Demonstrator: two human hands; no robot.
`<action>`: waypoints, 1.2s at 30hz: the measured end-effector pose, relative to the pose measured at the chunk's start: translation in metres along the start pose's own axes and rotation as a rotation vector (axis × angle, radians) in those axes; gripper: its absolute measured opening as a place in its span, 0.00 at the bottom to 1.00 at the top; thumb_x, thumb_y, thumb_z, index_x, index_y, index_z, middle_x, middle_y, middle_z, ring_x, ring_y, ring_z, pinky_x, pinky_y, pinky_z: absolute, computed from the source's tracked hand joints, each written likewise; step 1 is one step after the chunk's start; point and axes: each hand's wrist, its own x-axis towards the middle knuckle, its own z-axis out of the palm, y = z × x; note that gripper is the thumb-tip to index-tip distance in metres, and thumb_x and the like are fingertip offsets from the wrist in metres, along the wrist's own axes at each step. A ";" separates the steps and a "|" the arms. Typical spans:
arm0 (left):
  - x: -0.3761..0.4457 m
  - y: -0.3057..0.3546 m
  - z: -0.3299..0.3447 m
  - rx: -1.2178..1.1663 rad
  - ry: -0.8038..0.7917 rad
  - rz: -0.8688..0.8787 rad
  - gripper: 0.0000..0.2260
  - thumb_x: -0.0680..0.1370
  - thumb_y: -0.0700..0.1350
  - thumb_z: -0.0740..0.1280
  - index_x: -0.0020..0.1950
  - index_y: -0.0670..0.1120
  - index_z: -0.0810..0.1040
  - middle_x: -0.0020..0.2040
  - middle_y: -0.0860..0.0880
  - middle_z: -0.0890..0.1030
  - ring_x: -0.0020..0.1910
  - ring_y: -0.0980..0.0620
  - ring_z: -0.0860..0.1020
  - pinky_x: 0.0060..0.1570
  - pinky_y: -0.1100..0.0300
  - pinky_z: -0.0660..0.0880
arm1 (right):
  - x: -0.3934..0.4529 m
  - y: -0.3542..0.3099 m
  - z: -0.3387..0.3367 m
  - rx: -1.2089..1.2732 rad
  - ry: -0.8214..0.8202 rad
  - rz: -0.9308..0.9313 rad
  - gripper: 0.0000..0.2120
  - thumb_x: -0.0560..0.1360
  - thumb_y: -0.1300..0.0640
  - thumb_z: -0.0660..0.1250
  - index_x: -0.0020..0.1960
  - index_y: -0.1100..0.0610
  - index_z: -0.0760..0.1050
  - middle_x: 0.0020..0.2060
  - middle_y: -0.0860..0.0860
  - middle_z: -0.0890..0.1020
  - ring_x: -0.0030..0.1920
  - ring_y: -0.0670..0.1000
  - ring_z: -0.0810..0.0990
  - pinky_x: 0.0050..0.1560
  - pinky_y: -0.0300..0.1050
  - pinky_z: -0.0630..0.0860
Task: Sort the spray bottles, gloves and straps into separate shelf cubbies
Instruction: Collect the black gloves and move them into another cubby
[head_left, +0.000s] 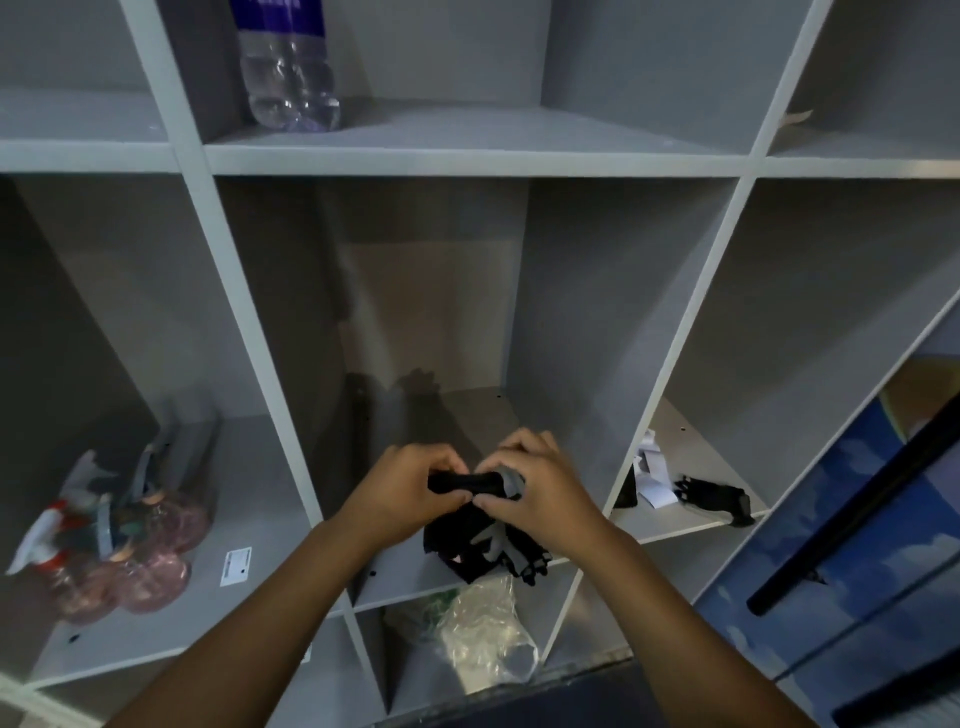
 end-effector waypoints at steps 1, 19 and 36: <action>-0.002 -0.010 0.003 0.031 -0.022 -0.026 0.06 0.70 0.45 0.76 0.45 0.51 0.83 0.40 0.56 0.85 0.41 0.62 0.82 0.44 0.57 0.80 | 0.004 0.003 0.010 -0.018 -0.023 0.005 0.10 0.69 0.48 0.76 0.49 0.45 0.80 0.48 0.41 0.71 0.54 0.46 0.68 0.58 0.47 0.71; -0.013 -0.195 0.131 0.727 -0.104 -0.444 0.15 0.79 0.41 0.62 0.66 0.46 0.73 0.63 0.45 0.75 0.63 0.43 0.71 0.61 0.50 0.71 | 0.017 0.099 0.263 -0.241 -0.194 0.037 0.14 0.68 0.47 0.72 0.52 0.46 0.78 0.48 0.51 0.73 0.50 0.56 0.73 0.45 0.52 0.73; -0.033 -0.120 0.160 0.090 -0.078 -0.475 0.07 0.77 0.46 0.66 0.43 0.58 0.73 0.41 0.56 0.79 0.40 0.58 0.78 0.42 0.65 0.74 | -0.076 0.115 0.164 0.311 0.291 0.498 0.08 0.70 0.57 0.75 0.47 0.48 0.80 0.39 0.43 0.80 0.40 0.45 0.78 0.40 0.38 0.75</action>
